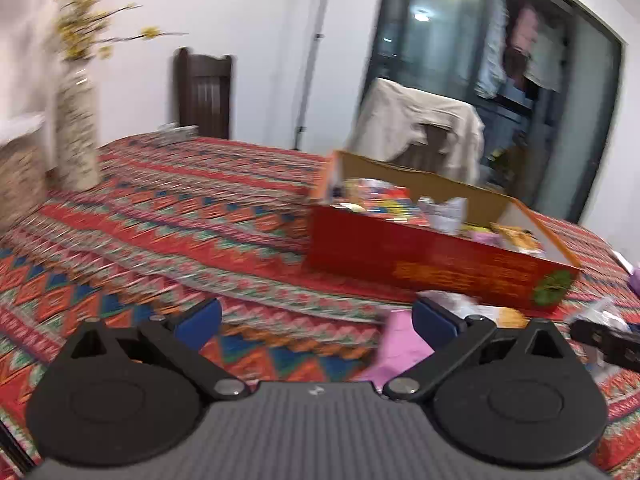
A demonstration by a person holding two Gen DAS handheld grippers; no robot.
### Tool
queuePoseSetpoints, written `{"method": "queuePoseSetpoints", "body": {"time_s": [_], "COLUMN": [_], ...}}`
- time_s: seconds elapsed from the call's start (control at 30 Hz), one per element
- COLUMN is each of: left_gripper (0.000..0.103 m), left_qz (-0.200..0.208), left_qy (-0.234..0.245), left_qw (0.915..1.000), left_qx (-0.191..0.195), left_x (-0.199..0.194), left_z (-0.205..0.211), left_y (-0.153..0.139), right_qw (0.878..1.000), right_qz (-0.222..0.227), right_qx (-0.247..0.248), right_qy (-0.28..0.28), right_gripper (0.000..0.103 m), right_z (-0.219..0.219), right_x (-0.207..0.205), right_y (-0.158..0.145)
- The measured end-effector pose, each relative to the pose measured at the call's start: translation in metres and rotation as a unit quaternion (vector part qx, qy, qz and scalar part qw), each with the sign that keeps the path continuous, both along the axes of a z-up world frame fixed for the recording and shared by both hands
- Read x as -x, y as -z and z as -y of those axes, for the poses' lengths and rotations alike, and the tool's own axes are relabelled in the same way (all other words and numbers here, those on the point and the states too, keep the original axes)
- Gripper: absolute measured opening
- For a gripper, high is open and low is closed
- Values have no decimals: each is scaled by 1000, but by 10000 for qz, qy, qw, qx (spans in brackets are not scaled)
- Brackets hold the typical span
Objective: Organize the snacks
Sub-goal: 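Grasp a white printed packet with the right gripper while the left gripper grasps a pink packet, then carry both packets over the box and open both grippers to drop them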
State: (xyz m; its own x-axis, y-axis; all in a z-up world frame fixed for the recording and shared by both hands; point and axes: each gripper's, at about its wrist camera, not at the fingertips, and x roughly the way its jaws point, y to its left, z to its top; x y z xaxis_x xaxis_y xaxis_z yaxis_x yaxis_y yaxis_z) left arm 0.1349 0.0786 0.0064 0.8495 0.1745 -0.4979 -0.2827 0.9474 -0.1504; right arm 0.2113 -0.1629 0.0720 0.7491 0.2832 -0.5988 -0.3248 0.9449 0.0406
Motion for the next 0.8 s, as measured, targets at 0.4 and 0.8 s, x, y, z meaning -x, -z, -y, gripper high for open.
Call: {"method": "queuePoseSetpoints", "body": {"time_s": [0.4,0.8], "left_gripper": [101,63], "left_qz": [-1325,-896], "left_qy": [248,225], "left_qw": [9901,9945], "left_qx": [-395,-499], "left_x": [-58,-46], "left_z": [54,72], "left_y": [35,27], "right_qw": [9965,9963], "right_qz": [-247,-73], "right_qx": [-799,-856], "right_qy": [78,11], "right_gripper": [41,41], "right_z": [36,36], "right_x": [-10,-2], "right_y": [26,19]}}
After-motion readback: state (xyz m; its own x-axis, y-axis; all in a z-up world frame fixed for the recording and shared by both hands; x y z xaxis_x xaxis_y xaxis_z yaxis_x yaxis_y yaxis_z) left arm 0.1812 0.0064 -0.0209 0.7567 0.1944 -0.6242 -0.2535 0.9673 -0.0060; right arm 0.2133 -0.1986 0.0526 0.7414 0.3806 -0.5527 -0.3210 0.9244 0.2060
